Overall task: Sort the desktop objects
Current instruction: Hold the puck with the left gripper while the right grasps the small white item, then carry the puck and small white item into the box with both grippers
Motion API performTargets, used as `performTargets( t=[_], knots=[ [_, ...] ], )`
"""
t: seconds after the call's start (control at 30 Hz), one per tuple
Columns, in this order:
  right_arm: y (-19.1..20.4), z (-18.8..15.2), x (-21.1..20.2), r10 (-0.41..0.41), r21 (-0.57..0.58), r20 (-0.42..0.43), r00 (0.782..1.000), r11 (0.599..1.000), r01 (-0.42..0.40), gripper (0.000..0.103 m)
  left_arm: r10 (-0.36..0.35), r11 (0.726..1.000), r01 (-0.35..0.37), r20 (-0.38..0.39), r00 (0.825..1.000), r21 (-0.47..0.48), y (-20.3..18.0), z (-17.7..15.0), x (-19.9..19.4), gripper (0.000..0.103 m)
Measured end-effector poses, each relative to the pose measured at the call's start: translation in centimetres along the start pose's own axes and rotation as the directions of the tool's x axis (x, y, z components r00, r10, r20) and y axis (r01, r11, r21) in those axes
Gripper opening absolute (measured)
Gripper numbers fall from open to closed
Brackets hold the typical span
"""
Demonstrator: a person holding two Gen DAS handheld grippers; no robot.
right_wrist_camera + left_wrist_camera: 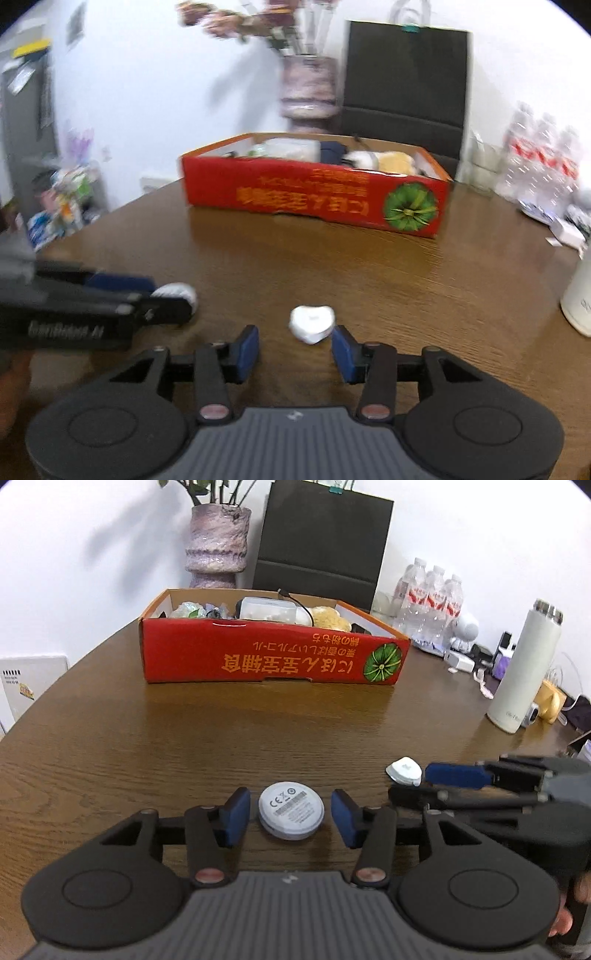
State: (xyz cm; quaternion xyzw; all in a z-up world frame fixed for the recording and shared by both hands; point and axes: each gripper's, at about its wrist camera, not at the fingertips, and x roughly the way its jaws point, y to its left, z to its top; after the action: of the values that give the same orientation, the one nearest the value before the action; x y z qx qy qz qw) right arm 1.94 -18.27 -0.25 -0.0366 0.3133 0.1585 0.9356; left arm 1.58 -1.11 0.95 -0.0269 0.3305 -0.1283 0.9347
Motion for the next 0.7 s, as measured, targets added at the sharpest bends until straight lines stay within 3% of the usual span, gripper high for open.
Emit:
performTargets(
  t=[0.03, 0.1, 0.17, 0.37, 0.57, 0.7],
  knots=[
    [-0.2, 0.2, 0.2, -0.004, 0.013, -0.005, 1.000, 1.000, 0.004, 0.043, 0.000, 1.000, 0.000, -0.002, 1.000, 0.009, -0.2, 0.0, 0.0, 0.040],
    [-0.5, 0.6, 0.8, -0.018, 0.021, -0.015, 1.000, 1.000, 0.018, 0.031, -0.009, 1.000, 0.009, -0.001, 1.000, 0.018, -0.4, 0.1, 0.0, 0.040],
    [-0.3, 0.8, 1.3, -0.025, 0.003, -0.010, 1.000, 1.000, 0.025, 0.025, 0.001, 1.000, -0.001, 0.011, 1.000, 0.011, -0.4, 0.1, -0.2, 0.040],
    [-0.1, 1.6, 0.2, -0.023, 0.057, 0.035, 0.999, 0.998, 0.021, 0.025, 0.000, 1.000, 0.000, 0.085, 0.996, -0.001, -0.4, 2.3, -2.4, 0.040],
    [-2.0, 7.2, -2.5, -0.011, 0.052, 0.166, 0.986, 0.999, 0.003, 0.025, -0.085, 0.996, 0.082, 0.183, 0.979, 0.027, -1.4, 9.9, -2.8, 0.040],
    [-4.3, 13.7, -1.9, -0.033, 0.021, 0.207, 0.978, 0.999, 0.029, 0.025, -0.133, 0.991, 0.127, 0.140, 0.981, 0.051, -2.5, 16.1, 0.6, 0.040]
  ],
)
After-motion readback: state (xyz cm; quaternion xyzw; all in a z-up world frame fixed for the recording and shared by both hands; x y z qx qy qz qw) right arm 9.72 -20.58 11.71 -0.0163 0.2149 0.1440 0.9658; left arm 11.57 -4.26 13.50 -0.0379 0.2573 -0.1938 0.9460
